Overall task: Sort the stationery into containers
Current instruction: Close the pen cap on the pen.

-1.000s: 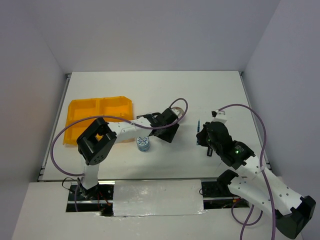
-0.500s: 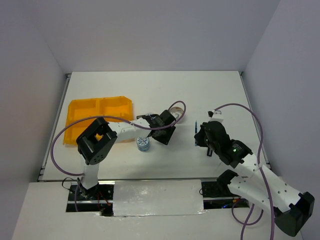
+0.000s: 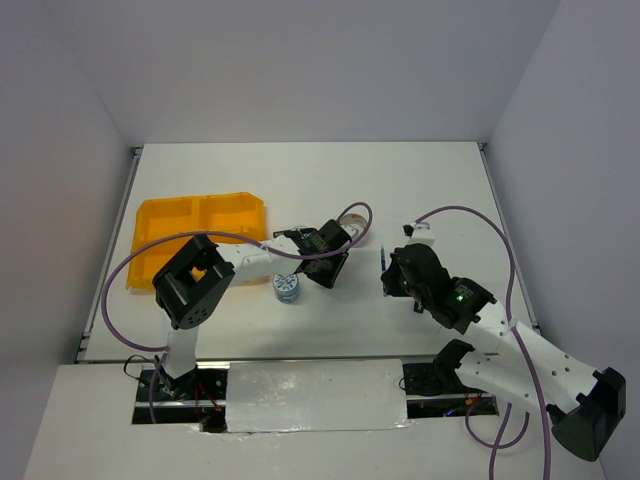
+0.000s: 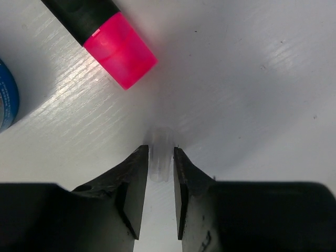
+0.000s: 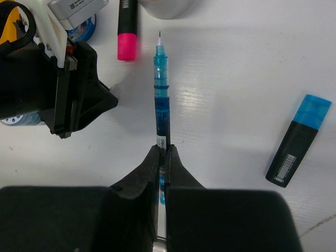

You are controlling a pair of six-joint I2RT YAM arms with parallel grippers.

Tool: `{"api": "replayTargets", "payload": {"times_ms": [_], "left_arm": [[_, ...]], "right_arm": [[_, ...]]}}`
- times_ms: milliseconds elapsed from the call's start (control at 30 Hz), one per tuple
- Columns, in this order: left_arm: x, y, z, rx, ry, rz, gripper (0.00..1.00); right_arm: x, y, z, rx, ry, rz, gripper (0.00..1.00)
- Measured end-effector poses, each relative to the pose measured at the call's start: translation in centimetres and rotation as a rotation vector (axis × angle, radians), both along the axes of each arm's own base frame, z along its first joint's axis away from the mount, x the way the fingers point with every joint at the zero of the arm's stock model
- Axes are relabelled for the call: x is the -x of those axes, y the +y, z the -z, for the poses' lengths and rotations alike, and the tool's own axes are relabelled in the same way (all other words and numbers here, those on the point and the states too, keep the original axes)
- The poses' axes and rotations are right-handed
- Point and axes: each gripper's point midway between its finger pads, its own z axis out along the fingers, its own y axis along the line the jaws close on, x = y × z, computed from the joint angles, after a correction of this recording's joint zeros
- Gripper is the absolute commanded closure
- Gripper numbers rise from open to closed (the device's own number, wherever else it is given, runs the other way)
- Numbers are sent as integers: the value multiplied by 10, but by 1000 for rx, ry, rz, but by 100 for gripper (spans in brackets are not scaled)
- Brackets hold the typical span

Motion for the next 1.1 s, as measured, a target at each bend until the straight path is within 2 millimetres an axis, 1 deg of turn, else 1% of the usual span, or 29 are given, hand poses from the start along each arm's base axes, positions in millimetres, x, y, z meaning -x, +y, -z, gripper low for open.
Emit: {"api": "replayTargets", "payload": {"times_ms": [67,133,233,267,400,800,933,967,1033,1100], "left_arm": [[0,0,0,0,0,2,63],[0,0,0,0,1,2,66],[0,0,0,1,1,2,82],[0,-1,0,4,0,1,83],[-2,-5,-2,21,-6,4,100],[0,-3,-3,32,-12,-2,100],[6,8,-7,22,-14,-13,100],[7,10,-11,25,-21,-23,100],[6,12,-27,49,-47,-44,100],[1,12,-51,92,-93,-72,100]], "right_arm": [[0,2,-1,-2,-3,-6,100],[1,3,-1,-3,-5,-9,100],[1,4,-1,-2,-6,-13,100],[1,4,-1,-2,-7,-15,100],[1,5,-2,-6,-10,-16,100],[0,7,-8,-24,-30,-19,100],[0,9,-12,-39,-47,-29,100],[0,11,-14,-53,-57,-41,100],[2,19,-21,-91,-84,-85,100],[4,27,-27,-128,-111,-132,100]]}}
